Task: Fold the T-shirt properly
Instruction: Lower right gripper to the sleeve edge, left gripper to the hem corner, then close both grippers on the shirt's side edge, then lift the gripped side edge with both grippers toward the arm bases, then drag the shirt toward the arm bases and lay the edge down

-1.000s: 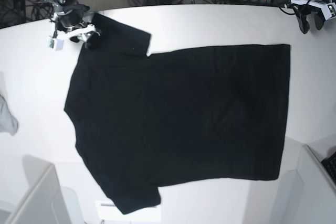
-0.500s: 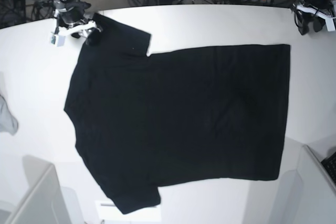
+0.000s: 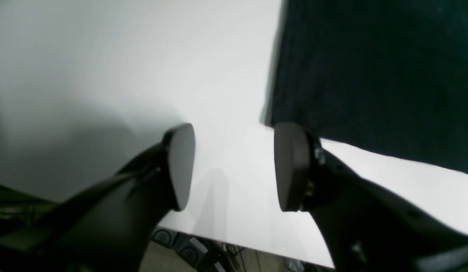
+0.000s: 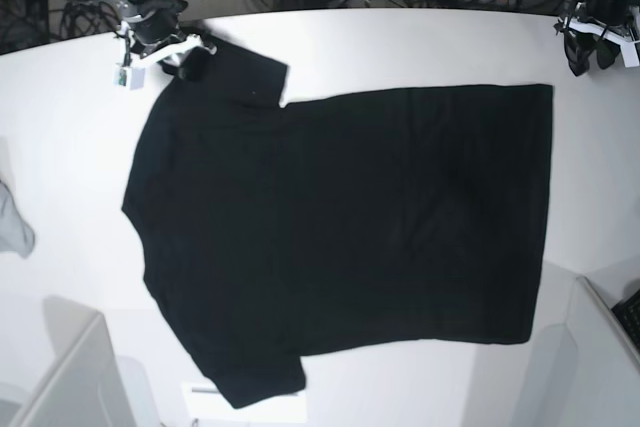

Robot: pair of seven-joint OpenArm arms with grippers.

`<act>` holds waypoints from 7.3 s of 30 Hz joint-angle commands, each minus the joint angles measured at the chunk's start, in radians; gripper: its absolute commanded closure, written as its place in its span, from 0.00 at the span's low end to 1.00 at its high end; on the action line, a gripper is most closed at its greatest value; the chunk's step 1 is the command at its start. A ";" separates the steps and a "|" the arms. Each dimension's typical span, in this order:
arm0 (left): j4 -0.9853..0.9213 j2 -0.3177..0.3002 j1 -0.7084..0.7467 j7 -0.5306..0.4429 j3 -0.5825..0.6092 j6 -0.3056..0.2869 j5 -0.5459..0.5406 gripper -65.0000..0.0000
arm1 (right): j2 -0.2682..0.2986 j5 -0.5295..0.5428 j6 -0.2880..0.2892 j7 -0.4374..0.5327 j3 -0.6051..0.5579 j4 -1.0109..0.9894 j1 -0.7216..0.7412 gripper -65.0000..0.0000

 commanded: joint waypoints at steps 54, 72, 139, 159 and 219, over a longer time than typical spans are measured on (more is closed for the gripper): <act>-0.223 0.008 -0.247 0.107 0.120 0.150 -0.015 1.00 | 0.025 0.005 -0.001 -0.025 0.041 0.003 0.001 1.00; -0.012 0.008 -0.046 0.107 0.111 0.153 -0.015 1.00 | 0.019 0.005 0.005 -0.022 0.047 0.179 -0.180 1.00; -0.105 0.015 -0.583 0.250 0.183 0.258 0.418 1.00 | 0.048 0.004 -0.001 -0.314 -0.085 -0.312 0.778 1.00; -0.160 0.009 -0.663 0.250 0.183 0.258 0.427 1.00 | 0.054 0.002 -0.001 -0.275 -0.089 -0.375 0.804 1.00; -0.302 0.008 -0.465 0.241 -0.043 0.161 -0.015 0.15 | -0.056 0.005 -0.367 0.030 0.049 -0.255 0.454 0.41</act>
